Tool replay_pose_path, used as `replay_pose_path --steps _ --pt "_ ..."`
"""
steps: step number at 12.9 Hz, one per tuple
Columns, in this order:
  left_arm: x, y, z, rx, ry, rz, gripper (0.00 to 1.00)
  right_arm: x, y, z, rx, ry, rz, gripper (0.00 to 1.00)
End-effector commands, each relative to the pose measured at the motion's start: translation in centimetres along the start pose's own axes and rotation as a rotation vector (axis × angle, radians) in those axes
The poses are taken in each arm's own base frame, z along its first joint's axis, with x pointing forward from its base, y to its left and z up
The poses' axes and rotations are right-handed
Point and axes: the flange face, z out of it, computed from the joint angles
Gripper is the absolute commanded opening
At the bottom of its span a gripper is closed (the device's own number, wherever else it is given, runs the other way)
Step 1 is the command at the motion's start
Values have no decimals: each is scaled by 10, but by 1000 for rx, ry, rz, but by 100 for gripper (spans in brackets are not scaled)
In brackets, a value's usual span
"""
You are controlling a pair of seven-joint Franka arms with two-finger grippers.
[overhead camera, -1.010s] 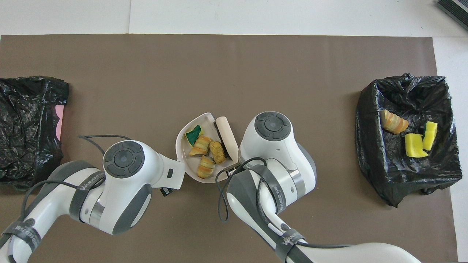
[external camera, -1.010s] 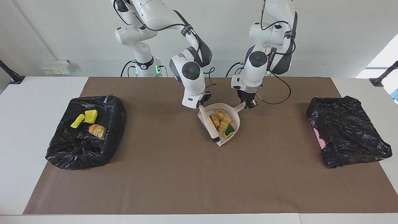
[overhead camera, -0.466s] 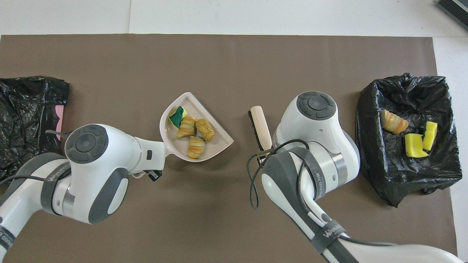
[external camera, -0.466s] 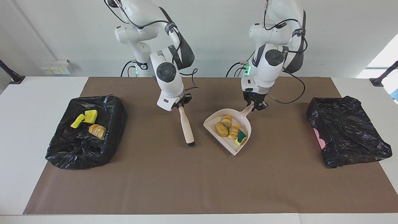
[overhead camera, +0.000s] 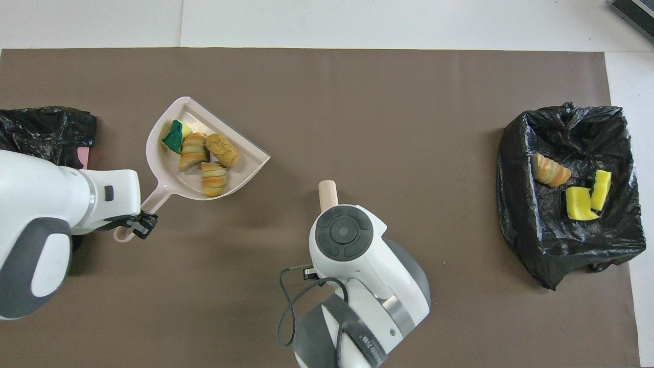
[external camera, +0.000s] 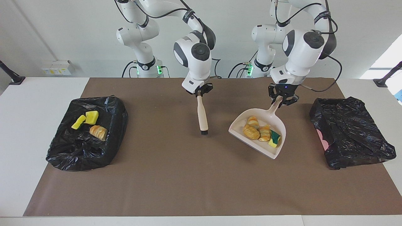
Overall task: Sweep and dump trash in bin
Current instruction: 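Carry the loaded dustpan to the nearby black bag with the left gripper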
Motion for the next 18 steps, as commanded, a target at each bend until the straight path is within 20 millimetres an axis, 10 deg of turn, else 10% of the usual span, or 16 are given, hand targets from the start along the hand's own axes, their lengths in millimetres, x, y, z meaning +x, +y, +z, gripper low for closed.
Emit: replay_pose_path --steps 1,8,9,10,13,18 --pt "-31 -50 -38 -31 -24 -95 0 -35 -39 13 -24 50 60 0" --pt "-147 -207 -77 68 67 -20 0 -81 -80 72 -11 88 74 0" --pt "-164 -223 -81 104 82 13 0 -80 -81 71 -16 83 73 32" --pt "-182 -240 -82 132 73 45 0 -78 -82 66 -40 70 56 99" --pt "-231 -299 -101 260 -73 189 0 -52 -86 25 -107 51 55 100" --pt "-235 -359 -114 463 -393 357 0 -7 -30 -61 -104 23 -38 100"
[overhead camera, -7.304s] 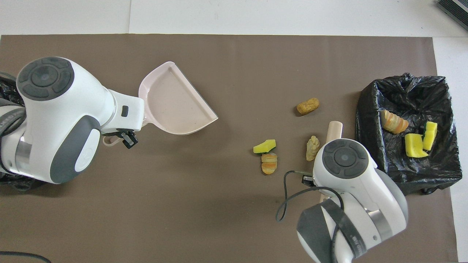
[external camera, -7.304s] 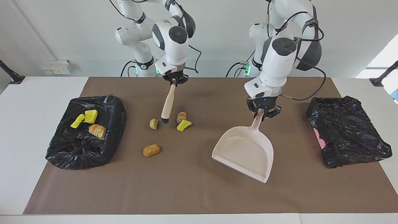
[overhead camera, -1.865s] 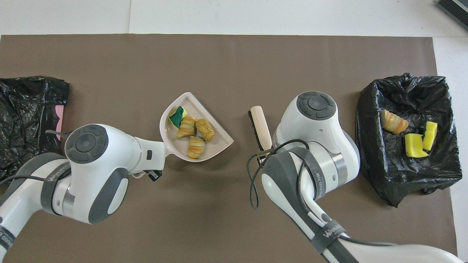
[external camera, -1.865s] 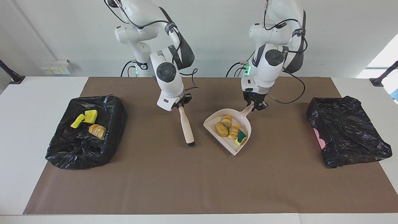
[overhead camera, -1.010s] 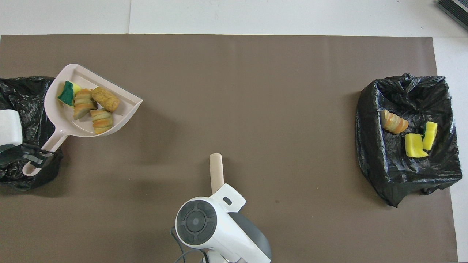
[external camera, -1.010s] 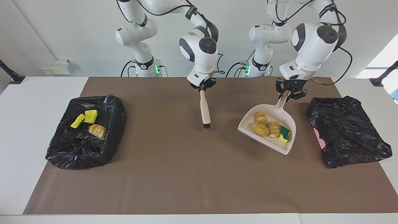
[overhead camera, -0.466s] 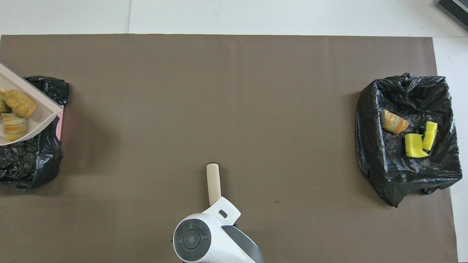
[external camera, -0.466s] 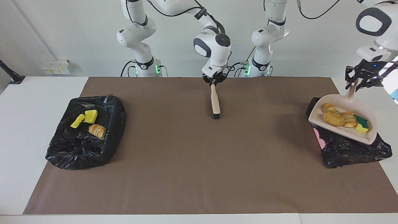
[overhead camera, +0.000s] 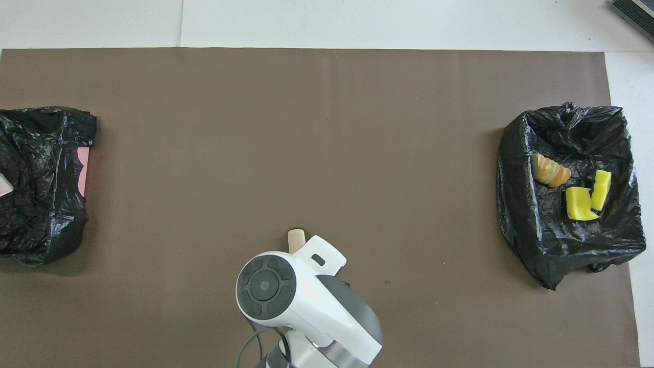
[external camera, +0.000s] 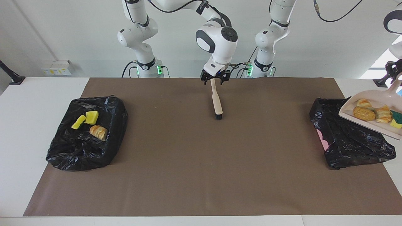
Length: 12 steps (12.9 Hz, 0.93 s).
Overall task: Sweep and dump trash in bin
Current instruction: 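Tip the dustpan into the bag while the right gripper reaches the other bag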
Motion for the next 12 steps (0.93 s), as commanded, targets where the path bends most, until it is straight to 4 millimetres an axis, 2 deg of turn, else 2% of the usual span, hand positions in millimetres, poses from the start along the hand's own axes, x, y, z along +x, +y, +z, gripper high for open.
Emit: replay_pose_path --steps 1,3,5,8,10,12 --pt "-1 -26 -2 103 -147 104 0 29 41 -42 -2 -15 -83 100" --pt "6 -27 -4 124 -220 162 0 47 76 -70 17 -17 -141 100" --pt "42 -27 -19 163 -315 275 0 66 115 -96 33 -21 -182 100" --pt "83 -25 -39 227 -412 391 0 90 168 -111 58 -5 -173 100" --pt "108 -20 -52 241 -492 456 0 102 204 -129 76 22 -157 100" --pt "112 -19 -55 251 -527 475 0 114 248 -141 77 50 -105 100"
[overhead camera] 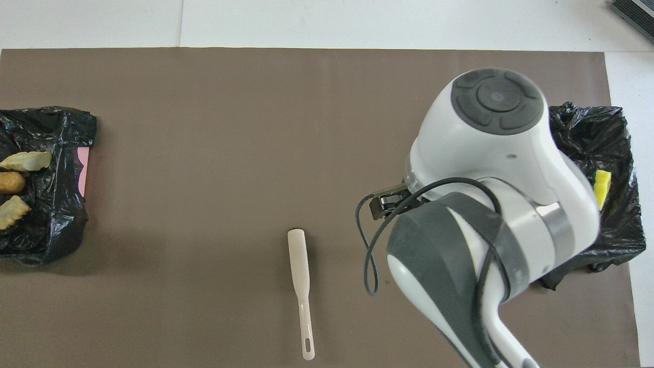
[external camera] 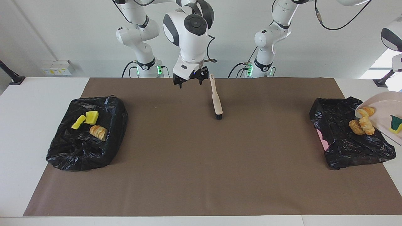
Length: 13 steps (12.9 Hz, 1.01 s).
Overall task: Sweep and dump trash in bin
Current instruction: 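Tip the dustpan into the bag while the right gripper reaches the other bag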
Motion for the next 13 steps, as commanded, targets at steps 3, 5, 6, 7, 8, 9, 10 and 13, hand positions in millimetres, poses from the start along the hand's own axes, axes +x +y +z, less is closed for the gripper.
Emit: replay_pose_path --steps 3,5,6,7,8,9,10,13 --pt "-6 -13 -25 29 -141 66 0 -3 89 -44 -56 72 -5 100" --pt "-15 -18 -53 8 -162 49 0 -4 123 -55 -80 87 -24 100" --pt "-12 -18 -64 -4 -131 50 0 -4 143 -59 -80 95 7 100" --pt "-5 -16 -75 -19 -63 47 0 -5 157 -64 -89 106 31 100" --pt "-5 -16 -83 -35 20 24 0 -7 177 -65 -108 107 64 100" --pt "-11 -15 -96 -46 119 -31 0 -9 199 -67 -115 109 99 100" --pt "-10 -13 -105 -81 240 -85 0 -12 221 -66 -111 104 136 100" --pt "0 0 -120 -191 468 -250 0 -30 245 -84 -84 140 180 100"
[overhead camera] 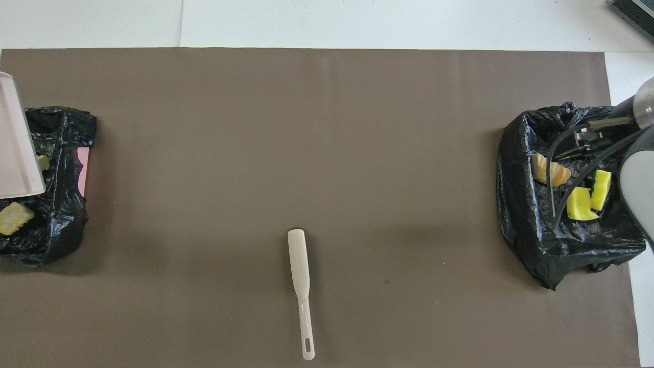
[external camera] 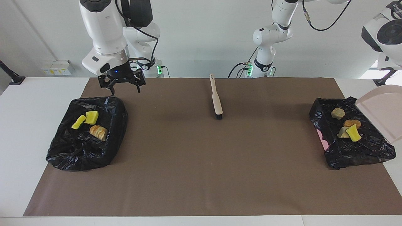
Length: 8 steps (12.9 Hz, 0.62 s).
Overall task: Sweep and dump trash in bin
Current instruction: 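Tip the dustpan into the bag while the right gripper reaches the other bag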
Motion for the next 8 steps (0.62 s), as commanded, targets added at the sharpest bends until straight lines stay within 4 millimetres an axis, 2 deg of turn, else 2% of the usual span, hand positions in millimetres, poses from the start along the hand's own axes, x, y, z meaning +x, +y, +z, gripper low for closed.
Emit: replay_pose_path --steps 1,2,3,4,8 --pt "8 16 -22 -75 194 -241 0 -20 4 -32 33 50 8 100" --pt "22 27 -26 -124 258 -363 0 -23 5 -36 38 57 31 100" --pt "50 37 -37 -180 305 -457 0 -26 10 -34 48 51 57 100" --pt "84 48 -47 -228 331 -567 0 -31 21 -30 82 43 82 100" --pt "212 82 -96 -350 426 -838 0 -36 22 -24 98 34 94 100"
